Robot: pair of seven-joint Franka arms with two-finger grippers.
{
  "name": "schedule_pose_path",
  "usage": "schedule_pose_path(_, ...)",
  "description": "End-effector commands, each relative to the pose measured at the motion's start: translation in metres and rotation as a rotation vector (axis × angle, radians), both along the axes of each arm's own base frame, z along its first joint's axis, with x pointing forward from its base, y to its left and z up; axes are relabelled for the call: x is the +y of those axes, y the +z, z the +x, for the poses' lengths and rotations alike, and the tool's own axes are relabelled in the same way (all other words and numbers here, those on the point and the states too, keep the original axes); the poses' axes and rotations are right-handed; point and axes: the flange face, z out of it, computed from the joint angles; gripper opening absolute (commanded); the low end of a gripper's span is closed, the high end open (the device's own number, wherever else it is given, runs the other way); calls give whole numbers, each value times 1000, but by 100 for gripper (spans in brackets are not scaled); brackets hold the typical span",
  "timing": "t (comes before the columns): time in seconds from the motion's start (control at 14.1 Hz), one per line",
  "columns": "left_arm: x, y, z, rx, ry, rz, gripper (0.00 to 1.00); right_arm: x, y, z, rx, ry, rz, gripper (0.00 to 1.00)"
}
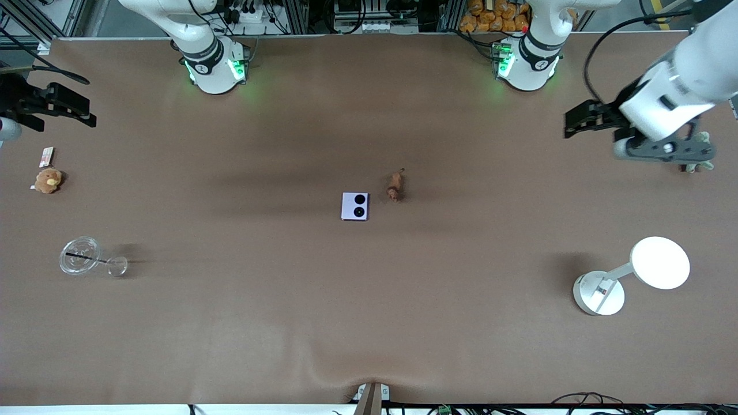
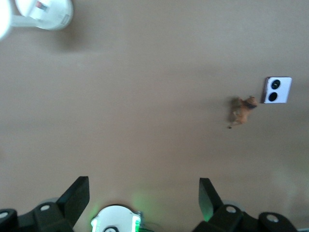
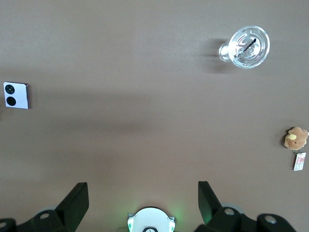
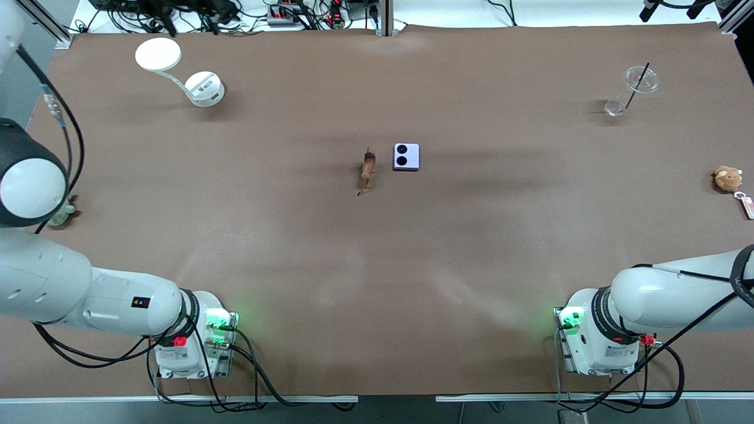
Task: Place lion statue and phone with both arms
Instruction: 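Reach the left gripper toward the brown lion statue beside the phone, then grasp the lion statue with the left gripper while the right gripper reaches out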
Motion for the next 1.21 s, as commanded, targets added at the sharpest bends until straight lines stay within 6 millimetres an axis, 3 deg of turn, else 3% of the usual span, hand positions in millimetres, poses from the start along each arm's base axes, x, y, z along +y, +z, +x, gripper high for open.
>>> schedule_pose_path(0.0,-46,-14,9,-3,-36,-25,100,-3,2,-6,3,0,13,100)
schedule_pose_path(0.14,-80,-30,10,-15,-63,-24,100,-4,2,-6,5,-2,13,100)
schedule_pose_path(0.21,-107,-43,4,9,-50,-6,100,-5,2,-6,3,-3,13,100)
schedule_pose_path(0.36,-157,-78,-8,39,-45,54,100,-6,2,-6,3,-3,13,100)
schedule_pose_path(0.71,-245,-158,-43,9,-3,91,100,-5,2,-6,5,-5,13,100)
schedule_pose_path(0.85,-272,-191,-53,-28,19,132,100,-15,-6,1,16,-18,21,100)
schedule_pose_path(0.99,-299,-228,-74,-65,20,166,100,-26,-12,7,26,-36,28,100)
schedule_pose_path(1.14,-313,-264,-98,-128,40,154,100,-26,-11,8,20,-35,25,100)
